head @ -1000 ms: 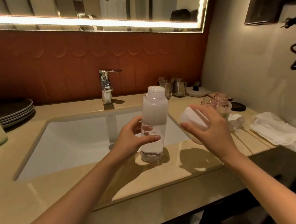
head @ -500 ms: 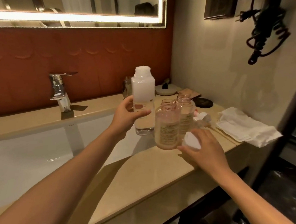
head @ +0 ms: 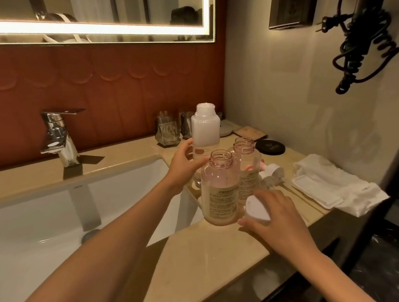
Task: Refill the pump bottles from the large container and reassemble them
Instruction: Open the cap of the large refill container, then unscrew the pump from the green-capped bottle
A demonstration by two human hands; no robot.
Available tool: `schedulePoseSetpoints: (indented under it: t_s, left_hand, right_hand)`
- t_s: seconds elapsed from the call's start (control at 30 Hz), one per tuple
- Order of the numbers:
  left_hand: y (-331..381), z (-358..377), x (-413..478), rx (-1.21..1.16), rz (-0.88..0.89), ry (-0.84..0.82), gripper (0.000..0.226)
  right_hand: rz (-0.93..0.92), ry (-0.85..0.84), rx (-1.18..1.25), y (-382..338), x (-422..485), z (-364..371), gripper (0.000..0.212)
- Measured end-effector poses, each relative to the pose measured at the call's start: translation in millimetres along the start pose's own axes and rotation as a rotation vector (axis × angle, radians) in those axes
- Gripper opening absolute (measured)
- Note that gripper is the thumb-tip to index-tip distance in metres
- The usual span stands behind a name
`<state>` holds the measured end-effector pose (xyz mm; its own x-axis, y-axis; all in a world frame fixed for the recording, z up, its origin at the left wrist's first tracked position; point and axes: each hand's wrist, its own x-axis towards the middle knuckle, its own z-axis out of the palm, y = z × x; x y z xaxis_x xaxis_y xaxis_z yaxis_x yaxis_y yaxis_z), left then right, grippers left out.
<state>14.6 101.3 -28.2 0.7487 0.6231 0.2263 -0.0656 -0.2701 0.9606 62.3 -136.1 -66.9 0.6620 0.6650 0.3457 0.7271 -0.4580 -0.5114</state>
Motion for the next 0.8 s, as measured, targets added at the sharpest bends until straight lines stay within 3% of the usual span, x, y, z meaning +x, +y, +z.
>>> schedulePoseSetpoints:
  t_s: [0.13, 0.3, 0.47, 0.63, 0.8]
  left_hand:
    - [6, -1, -7, 0.036, -0.032, -0.071, 0.061]
    - [4, -20, -27, 0.089, -0.128, -0.052, 0.087]
    - [16, -47, -63, 0.081, -0.114, 0.007, 0.073]
    - [31, -85, -116, 0.06, -0.057, 0.063, 0.058]
    - [40, -145, -178, 0.077, -0.016, 0.217, 0.047]
  right_hand:
    - [-0.011, 0.01, 0.01, -5, 0, -4, 0.07]
    - [-0.028, 0.016, -0.009, -13, -6, -14, 0.07]
    - [-0.05, 0.055, 0.03, -31, -19, -27, 0.06]
    - [-0.167, 0.215, 0.167, -77, -43, -29, 0.039]
    - [-0.29, 0.121, 0.351, -140, -69, -6, 0.032]
